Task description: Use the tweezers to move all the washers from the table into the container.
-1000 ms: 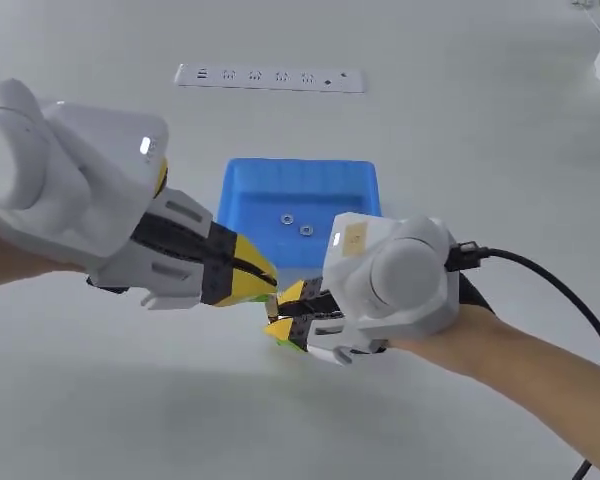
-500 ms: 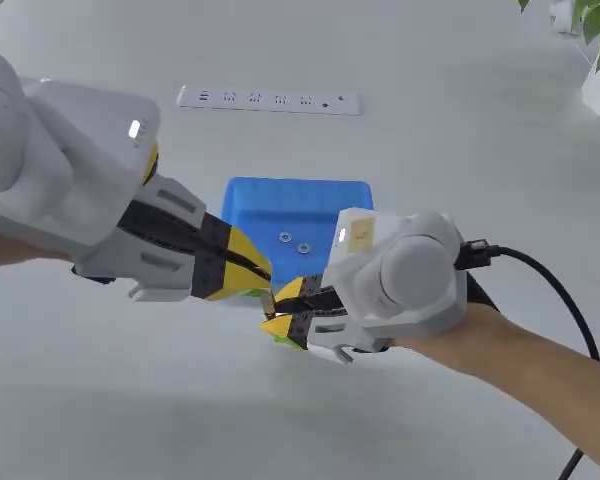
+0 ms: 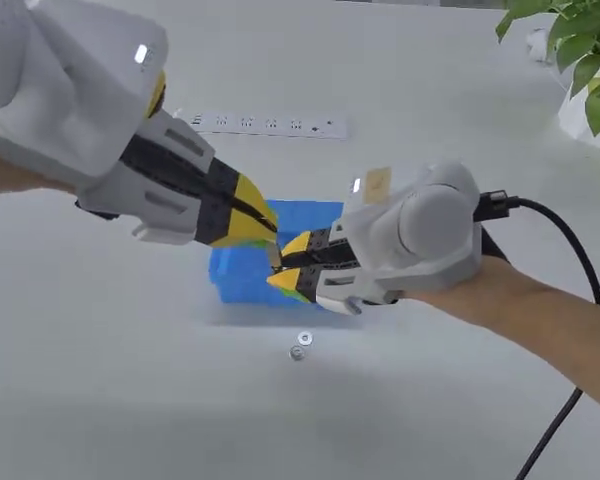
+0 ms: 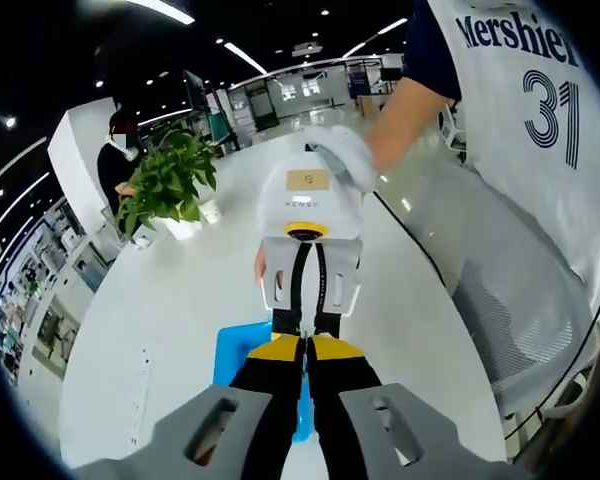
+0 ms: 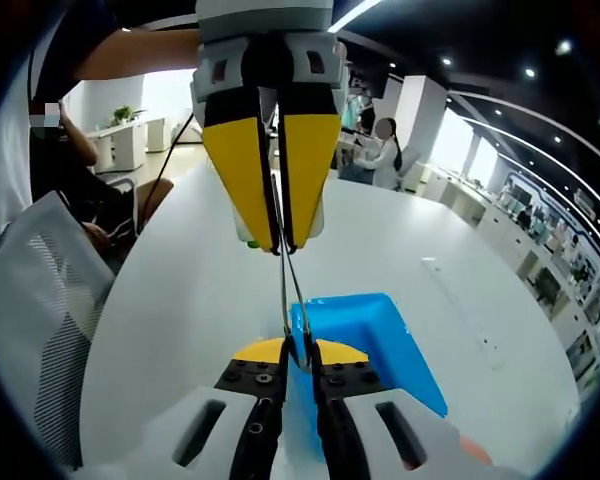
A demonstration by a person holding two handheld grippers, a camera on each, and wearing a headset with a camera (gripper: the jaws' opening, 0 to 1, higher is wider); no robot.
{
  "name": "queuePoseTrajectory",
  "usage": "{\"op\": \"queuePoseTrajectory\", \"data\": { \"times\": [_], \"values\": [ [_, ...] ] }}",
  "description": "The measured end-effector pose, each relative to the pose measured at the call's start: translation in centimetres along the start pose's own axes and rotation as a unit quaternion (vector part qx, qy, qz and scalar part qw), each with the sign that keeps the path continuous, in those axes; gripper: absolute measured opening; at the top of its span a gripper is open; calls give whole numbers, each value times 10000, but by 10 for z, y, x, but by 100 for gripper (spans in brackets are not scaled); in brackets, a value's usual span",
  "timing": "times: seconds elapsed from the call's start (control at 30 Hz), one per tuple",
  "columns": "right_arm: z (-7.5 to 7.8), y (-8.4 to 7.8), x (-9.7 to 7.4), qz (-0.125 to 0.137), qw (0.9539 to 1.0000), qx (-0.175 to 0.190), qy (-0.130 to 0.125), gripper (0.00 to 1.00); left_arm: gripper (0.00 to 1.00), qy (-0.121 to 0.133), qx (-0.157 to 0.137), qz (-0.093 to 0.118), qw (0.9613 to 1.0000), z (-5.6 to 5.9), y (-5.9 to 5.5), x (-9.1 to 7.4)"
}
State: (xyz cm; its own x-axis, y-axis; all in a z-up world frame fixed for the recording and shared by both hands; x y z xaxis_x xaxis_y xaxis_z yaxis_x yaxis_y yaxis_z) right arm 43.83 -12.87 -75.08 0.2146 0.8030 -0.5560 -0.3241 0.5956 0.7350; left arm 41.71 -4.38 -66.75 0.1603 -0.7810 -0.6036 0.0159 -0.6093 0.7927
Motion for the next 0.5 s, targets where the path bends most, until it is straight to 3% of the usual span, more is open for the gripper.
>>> {"op": "queuePoseTrajectory", "data": {
  "times": [0.13,0.3,0.5],
  "values": [
    [11,-1,3,-26,10000,-10,-94,11,5,31,62,-4,10000,-11,1,1],
    [21,-9,11,-70,9999,29,-111,11,5,81,-79,63,9999,-26,-7,5],
    [27,-21,23,-136,9998,148,-63,11,5,130,-162,0,9998,-37,-15,15]
  ]
}}
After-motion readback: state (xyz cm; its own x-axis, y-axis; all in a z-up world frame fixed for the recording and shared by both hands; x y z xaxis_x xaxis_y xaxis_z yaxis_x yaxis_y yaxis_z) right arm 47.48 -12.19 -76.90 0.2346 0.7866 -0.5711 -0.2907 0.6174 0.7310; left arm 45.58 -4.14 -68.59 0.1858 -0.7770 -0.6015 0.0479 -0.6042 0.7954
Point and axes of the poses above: the centre of the closed fingertips' face, and the gripper's own axes: x roughly forward along the fingers, z roughly to its right, y roughly out of its top, the point moved 7 cm from there along -x, roughly backward along the fingers, and after that the axes turned 13 degrees about -x, right-handed, at the moved point
